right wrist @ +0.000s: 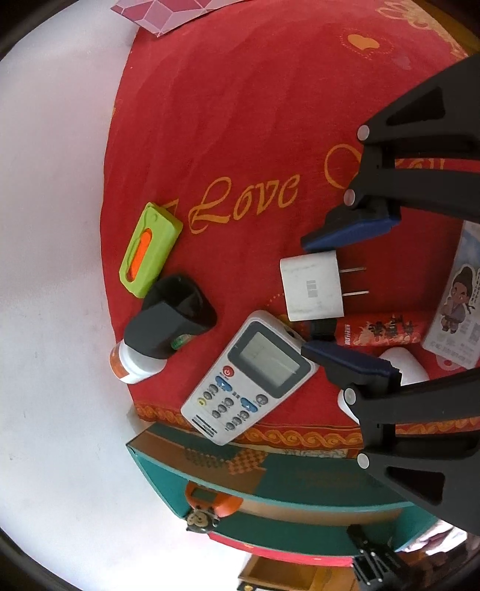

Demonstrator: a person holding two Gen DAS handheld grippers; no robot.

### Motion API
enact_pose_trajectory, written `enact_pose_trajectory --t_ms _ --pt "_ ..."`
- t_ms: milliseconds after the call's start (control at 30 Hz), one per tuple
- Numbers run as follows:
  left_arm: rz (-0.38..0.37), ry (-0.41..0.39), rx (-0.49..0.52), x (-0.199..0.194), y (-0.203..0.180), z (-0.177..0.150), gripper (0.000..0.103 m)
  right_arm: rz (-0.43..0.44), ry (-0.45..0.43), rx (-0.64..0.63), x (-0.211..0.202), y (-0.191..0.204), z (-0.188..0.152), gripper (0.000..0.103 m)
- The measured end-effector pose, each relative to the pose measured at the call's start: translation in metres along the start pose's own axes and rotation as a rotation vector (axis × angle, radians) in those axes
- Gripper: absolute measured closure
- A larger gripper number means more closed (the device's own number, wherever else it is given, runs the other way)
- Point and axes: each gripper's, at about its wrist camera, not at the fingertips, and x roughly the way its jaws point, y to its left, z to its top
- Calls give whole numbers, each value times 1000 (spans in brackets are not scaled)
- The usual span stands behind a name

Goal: Organize objects
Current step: 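Carry the white charger into the tray and open the right gripper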

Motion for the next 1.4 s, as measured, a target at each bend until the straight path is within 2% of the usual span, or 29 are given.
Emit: enact_pose_trajectory --t_ms 333,400,433,533,667,900,1000,1167,1400 --pt "-11 -3 39 0 1 -1 92 -11 2 37 1 0 3 53" --pt "-10 -6 49 0 0 -2 92 -9 1 46 0 -6 4 58" --pt "-10 -7 54 0 0 -2 92 -5 1 56 1 -7 5 63" --pt "-16 -10 58 0 1 -2 92 18 -3 95 0 -16 5 65" --pt "-25 -16 65 0 2 -3 92 -23 -14 39 -2 -10 3 65" --pt "-34 -10 72 -2 4 -3 92 -44 -71 -3 -23 5 4 65" --pt "-53 -1 55 0 8 -2 92 -24 -102 -38 -37 22 6 65" --pt "-37 -2 74 -1 5 -3 92 68 -125 -128 -53 64 15 65" --pt "-22 -5 85 -1 3 -3 91 232 -44 -292 -33 161 24 65"
